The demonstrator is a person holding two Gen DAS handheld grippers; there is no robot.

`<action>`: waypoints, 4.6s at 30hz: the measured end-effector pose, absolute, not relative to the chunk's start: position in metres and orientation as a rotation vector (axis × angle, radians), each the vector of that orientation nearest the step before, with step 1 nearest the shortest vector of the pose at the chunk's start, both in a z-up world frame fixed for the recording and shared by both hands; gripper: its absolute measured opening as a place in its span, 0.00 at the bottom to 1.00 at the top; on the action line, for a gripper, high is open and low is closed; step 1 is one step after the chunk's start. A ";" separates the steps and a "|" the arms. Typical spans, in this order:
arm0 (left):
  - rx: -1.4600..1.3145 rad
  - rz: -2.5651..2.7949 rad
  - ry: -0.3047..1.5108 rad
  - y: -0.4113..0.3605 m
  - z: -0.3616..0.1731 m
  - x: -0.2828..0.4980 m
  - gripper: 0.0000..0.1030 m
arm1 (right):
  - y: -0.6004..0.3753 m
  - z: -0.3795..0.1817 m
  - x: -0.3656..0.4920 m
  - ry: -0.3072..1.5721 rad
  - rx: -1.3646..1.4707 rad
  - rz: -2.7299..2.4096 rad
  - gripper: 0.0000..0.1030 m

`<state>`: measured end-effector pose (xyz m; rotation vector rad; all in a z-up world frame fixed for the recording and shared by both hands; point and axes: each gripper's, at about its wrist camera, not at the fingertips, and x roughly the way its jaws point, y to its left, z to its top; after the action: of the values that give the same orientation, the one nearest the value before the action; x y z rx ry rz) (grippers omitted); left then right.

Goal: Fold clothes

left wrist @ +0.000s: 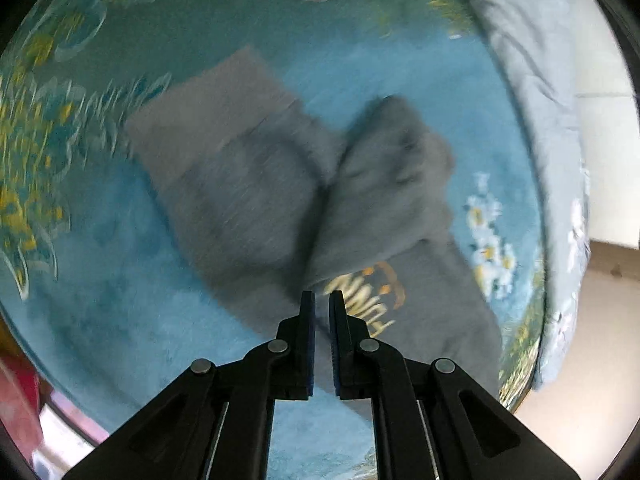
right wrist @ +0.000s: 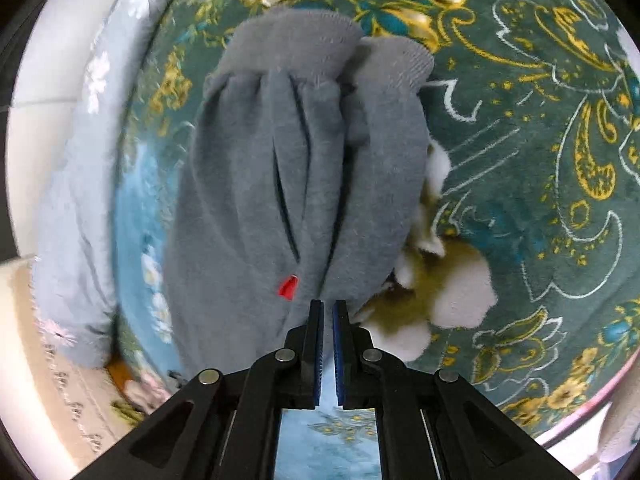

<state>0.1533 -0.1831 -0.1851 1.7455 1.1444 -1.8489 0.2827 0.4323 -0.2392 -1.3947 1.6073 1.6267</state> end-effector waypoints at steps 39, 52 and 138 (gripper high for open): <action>1.882 -2.113 -0.009 -0.106 -0.181 0.071 0.12 | 0.475 -0.249 0.271 1.638 -1.285 1.629 0.38; 1.299 -1.604 1.405 -0.247 -0.218 0.202 0.11 | 0.475 -0.253 0.270 1.631 -1.282 1.619 0.39; 1.554 -1.630 1.227 -0.260 -0.253 0.207 0.49 | 0.498 -0.237 0.315 1.463 -1.292 1.579 0.48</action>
<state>0.2069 -0.2604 -0.2533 1.5539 1.2274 -1.6302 0.3154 0.4980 -0.2375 -1.2923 1.4633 1.5786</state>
